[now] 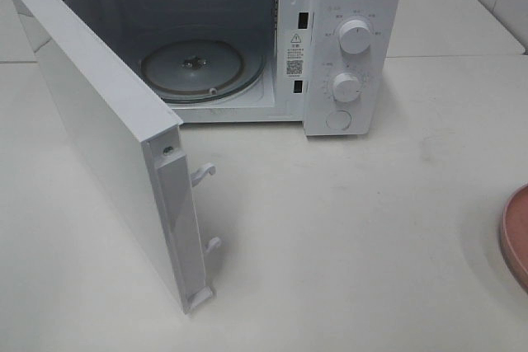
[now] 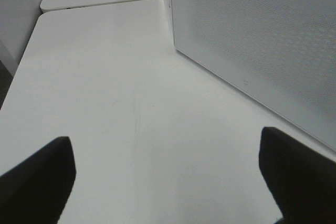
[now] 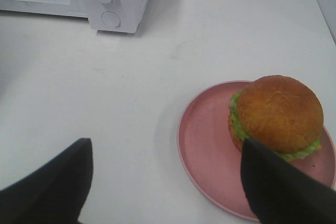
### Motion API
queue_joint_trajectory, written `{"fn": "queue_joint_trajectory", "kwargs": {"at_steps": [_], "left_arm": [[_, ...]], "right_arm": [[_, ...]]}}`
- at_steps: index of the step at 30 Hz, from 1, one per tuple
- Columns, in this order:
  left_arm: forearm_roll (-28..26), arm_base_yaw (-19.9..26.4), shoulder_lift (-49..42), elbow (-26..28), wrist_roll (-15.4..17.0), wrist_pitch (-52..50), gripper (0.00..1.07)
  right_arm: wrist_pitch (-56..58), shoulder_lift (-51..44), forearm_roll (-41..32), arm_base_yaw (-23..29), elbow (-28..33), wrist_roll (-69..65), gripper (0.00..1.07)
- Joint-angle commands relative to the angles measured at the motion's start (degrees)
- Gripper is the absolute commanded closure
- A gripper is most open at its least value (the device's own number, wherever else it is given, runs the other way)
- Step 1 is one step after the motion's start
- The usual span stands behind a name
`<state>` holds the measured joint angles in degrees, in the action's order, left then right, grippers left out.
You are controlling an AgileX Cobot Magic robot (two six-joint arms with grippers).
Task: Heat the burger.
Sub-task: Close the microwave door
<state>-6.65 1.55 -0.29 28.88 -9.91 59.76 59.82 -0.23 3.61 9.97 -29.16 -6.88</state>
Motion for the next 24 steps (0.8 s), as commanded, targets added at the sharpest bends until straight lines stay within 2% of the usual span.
{"fn": "queue_joint_trajectory", "kwargs": {"at_steps": [1,13,16,18,22,23,24], "left_arm": [[-0.86,0.11,-1.09,0.06,0.0,-0.17,0.2],[-3.27,0.11,2.64,1.89,0.06,-4.98,0.24],[-3.32,0.11,5.84,1.89,0.06,-7.45,0.28],[-3.55,0.11,8.88,1.89,0.0,-9.68,0.37],[-4.01,0.11,11.97,1.89,0.0,-11.75,0.43],[-4.47,0.11,14.27,1.89,0.0,-12.72,0.48],[-4.47,0.11,14.27,1.89,0.0,-12.72,0.48]], "right_arm": [[-0.34,-1.49,-0.17,-0.4,0.11,0.46,0.32],[-0.34,-1.49,-0.17,-0.4,0.11,0.46,0.32],[-0.34,-1.49,-0.17,-0.4,0.11,0.46,0.32],[-0.34,-1.49,-0.17,-0.4,0.11,0.46,0.32],[-0.34,-1.49,-0.17,-0.4,0.11,0.46,0.32],[-0.34,-1.49,-0.17,-0.4,0.11,0.46,0.32],[-0.34,-1.49,-0.17,-0.4,0.11,0.46,0.32]]}}
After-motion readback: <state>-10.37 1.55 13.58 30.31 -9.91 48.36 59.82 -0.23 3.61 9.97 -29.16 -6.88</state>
